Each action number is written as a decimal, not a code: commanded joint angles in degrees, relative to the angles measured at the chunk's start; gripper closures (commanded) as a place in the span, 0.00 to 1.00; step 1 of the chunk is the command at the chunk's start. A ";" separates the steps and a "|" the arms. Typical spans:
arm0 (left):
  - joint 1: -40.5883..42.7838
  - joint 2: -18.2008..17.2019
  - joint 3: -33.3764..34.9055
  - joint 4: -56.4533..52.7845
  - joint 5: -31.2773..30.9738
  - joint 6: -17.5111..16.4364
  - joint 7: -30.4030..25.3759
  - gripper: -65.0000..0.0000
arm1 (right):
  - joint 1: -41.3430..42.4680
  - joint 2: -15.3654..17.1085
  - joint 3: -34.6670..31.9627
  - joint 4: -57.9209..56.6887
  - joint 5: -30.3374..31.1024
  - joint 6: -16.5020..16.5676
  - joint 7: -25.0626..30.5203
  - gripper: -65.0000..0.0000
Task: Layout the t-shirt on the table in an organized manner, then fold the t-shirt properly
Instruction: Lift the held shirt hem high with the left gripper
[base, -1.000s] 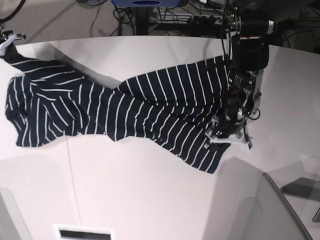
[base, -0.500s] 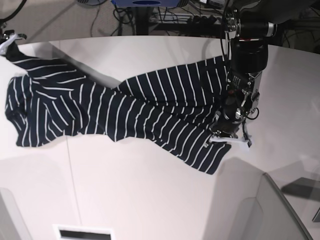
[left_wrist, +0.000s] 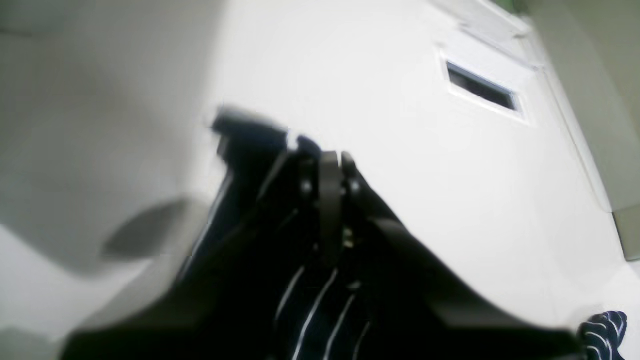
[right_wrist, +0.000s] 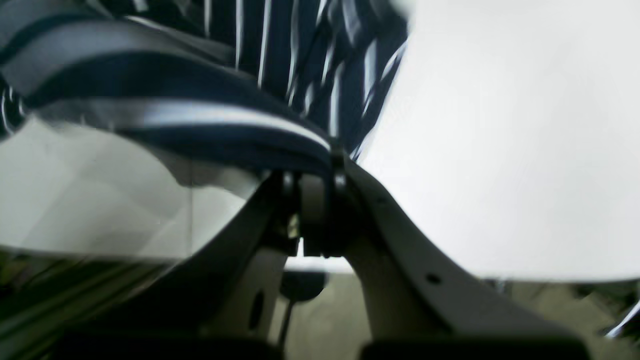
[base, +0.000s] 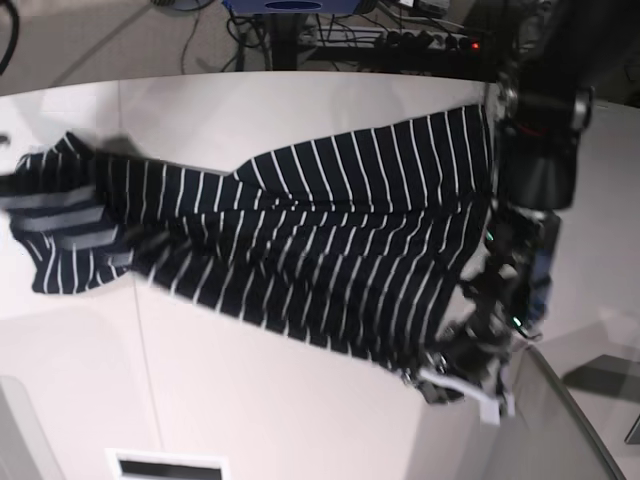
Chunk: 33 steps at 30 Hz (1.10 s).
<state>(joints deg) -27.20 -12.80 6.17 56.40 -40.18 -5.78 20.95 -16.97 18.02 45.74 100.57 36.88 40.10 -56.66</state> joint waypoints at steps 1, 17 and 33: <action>-2.65 -0.52 -0.15 1.14 -0.30 -0.24 -0.25 1.00 | 2.33 2.42 0.37 1.01 0.44 -0.10 0.27 1.00; -17.68 -4.21 0.46 1.93 -0.21 -0.24 0.46 1.00 | 32.40 13.76 -7.10 -11.39 0.44 -0.10 -3.07 1.00; -33.33 -3.95 0.46 1.93 -0.21 -0.15 0.54 1.00 | 53.94 20.53 -8.33 -14.73 0.44 -0.10 -3.42 1.00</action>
<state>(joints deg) -57.71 -16.21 7.18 57.17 -40.75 -6.61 24.21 35.40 36.53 37.08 85.08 37.78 40.66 -61.69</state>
